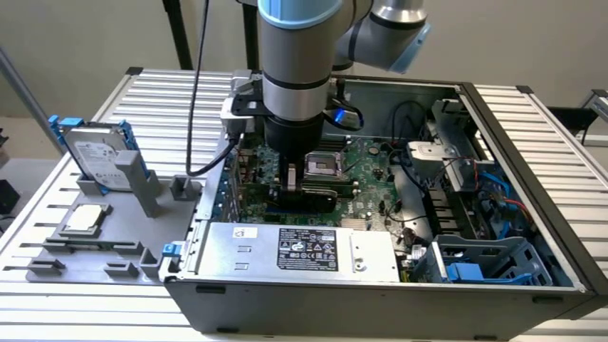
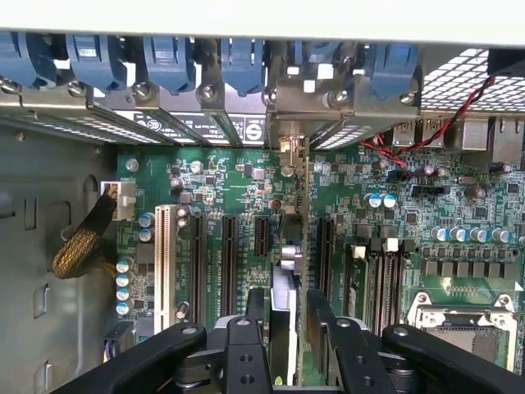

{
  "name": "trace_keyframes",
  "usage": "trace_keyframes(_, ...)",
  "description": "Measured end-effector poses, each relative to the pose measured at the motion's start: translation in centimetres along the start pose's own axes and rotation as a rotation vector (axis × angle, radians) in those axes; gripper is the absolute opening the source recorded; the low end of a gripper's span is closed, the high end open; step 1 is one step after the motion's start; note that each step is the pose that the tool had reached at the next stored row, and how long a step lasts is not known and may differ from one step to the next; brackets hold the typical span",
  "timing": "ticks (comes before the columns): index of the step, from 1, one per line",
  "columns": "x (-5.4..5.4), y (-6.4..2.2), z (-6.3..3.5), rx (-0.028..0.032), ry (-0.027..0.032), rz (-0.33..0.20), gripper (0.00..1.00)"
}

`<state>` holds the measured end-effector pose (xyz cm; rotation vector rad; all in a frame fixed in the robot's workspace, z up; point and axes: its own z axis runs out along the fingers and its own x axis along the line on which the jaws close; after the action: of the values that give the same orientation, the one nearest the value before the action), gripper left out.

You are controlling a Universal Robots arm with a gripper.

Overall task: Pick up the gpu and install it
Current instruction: 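Insert the gpu into the slot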

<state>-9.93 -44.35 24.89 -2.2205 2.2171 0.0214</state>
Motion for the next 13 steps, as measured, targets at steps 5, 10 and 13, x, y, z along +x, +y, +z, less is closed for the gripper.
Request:
trace_keyframes(5, 0.0, 0.0, -1.32, 0.0, 0.0001, 0.0, 0.35)
trace_keyframes(10, -0.1, 0.03, -2.88, -0.0003, 0.0001, 0.0, 0.33)
trace_keyframes(13, -0.1, 0.1, -3.19, -0.0006, 0.0003, 0.0, 0.2)
